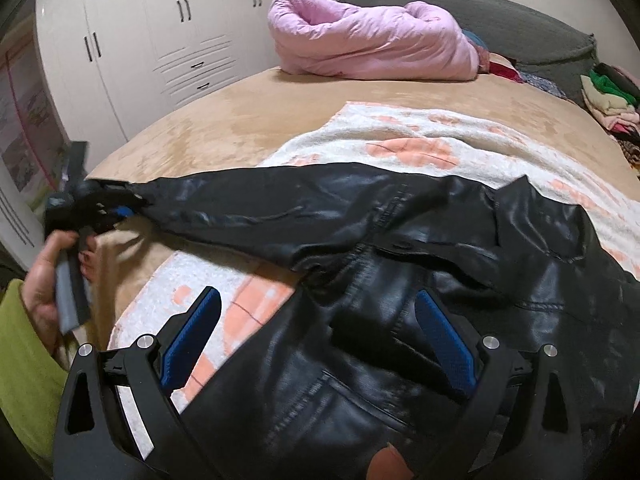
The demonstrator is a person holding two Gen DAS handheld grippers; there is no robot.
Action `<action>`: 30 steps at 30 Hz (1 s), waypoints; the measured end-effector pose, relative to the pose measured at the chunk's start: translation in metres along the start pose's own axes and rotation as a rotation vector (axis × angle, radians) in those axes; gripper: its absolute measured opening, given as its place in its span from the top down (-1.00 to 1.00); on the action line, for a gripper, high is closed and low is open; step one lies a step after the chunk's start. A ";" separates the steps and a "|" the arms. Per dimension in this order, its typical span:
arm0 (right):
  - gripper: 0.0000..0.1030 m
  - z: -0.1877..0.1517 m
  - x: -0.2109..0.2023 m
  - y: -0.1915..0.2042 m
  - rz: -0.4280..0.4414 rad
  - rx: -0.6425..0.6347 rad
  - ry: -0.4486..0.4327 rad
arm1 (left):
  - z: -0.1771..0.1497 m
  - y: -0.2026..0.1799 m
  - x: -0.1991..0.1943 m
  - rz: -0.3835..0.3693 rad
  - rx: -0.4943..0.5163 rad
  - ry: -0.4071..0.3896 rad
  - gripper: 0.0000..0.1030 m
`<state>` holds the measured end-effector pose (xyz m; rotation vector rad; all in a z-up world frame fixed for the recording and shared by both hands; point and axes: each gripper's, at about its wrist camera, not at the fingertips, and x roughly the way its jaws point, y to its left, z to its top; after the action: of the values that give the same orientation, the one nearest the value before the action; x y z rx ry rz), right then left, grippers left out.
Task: Fold large clothes
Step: 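Grasp the sleeve cuff with the left tool and lift it, then lay the held sleeve across the jacket back and open the left tool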
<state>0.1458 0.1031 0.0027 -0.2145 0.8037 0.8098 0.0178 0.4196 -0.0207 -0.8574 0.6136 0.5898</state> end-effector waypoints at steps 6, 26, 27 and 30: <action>-0.88 -0.008 -0.020 -0.036 -0.038 0.089 -0.031 | 0.008 -0.067 -0.058 -0.078 0.149 -0.147 0.96; -0.88 -0.071 -0.147 -0.185 -0.259 0.450 -0.208 | -0.118 -0.314 -0.135 -0.479 0.655 -0.156 0.99; -0.88 -0.079 -0.156 -0.194 -0.276 0.482 -0.217 | -0.133 -0.324 -0.128 -0.489 0.688 -0.133 0.99; -0.88 -0.097 -0.175 -0.217 -0.306 0.548 -0.236 | -0.168 -0.342 -0.109 -0.497 0.771 -0.074 0.99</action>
<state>0.1736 -0.1896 0.0341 0.2392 0.7179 0.2990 0.1377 0.0785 0.1421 -0.2308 0.4771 -0.0848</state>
